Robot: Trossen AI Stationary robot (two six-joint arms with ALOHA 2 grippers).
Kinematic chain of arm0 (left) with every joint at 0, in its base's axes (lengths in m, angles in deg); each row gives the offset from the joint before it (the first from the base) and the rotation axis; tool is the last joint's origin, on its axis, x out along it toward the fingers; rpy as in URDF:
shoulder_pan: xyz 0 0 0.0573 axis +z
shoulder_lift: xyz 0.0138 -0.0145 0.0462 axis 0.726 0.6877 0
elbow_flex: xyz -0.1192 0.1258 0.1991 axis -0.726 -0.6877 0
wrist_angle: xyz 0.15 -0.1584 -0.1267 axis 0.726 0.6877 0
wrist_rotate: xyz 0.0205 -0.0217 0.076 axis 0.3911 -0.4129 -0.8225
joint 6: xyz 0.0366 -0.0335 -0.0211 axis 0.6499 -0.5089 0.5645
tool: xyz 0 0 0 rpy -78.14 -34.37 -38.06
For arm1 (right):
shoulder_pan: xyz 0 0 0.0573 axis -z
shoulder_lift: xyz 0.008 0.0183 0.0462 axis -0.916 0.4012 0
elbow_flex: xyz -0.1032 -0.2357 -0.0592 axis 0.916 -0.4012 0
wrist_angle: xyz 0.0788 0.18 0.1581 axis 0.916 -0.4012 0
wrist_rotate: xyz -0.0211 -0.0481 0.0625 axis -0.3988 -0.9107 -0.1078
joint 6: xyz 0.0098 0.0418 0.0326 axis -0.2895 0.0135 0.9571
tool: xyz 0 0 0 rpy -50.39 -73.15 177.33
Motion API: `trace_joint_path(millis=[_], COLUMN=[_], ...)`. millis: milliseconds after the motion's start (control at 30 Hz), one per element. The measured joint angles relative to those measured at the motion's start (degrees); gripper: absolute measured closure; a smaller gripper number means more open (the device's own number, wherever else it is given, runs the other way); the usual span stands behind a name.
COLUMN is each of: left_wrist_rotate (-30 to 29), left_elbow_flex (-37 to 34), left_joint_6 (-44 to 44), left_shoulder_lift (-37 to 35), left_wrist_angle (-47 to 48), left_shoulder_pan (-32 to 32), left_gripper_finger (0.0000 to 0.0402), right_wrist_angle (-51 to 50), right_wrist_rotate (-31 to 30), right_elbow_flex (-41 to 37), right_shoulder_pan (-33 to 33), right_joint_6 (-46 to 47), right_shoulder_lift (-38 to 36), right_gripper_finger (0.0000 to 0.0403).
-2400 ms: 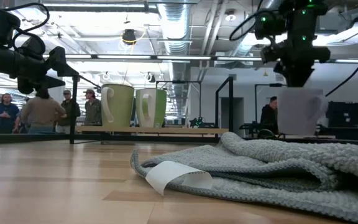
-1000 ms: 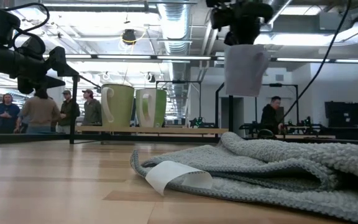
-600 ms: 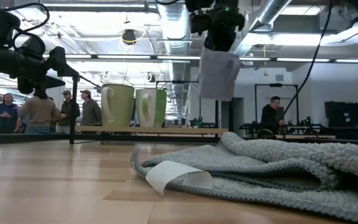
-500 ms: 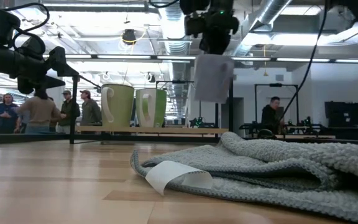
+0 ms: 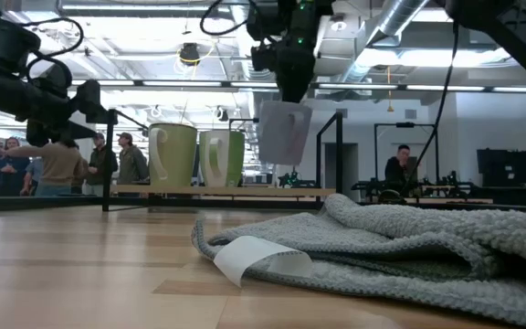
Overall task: Stack small to large cups/mugs on shelf
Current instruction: Put the blue mug on the shelf
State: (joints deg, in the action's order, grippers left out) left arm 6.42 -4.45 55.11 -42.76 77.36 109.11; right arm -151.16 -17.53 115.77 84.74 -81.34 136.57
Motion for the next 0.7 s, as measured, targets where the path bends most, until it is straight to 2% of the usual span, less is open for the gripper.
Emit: trace_joint_path(millis=[233,567,700], left_wrist_rotate=[-0.37,-6.67,-8.21], left_elbow_flex=[0.00,0.00,-0.01], left_joint_6=[0.00,1.54,1.58], left_shoulder_lift=[1.28,1.28,1.28], left_wrist_angle=[-0.01,-3.63,-3.74], left_shoulder_pan=[-0.02,-0.02,-0.02], left_gripper_finger=[0.0097,0.0097,0.0097], right_wrist_angle=[0.91,2.49,3.22], right_wrist_rotate=[-0.39,-0.57,1.78], right_elbow_flex=[1.84,1.89,1.89], right_shoulder_pan=[3.54,7.89,8.11], right_joint_6=[1.69,2.80,1.42], right_shoulder_lift=[1.45,1.45,1.43], right_gripper_finger=[0.0384,0.0384,0.0384])
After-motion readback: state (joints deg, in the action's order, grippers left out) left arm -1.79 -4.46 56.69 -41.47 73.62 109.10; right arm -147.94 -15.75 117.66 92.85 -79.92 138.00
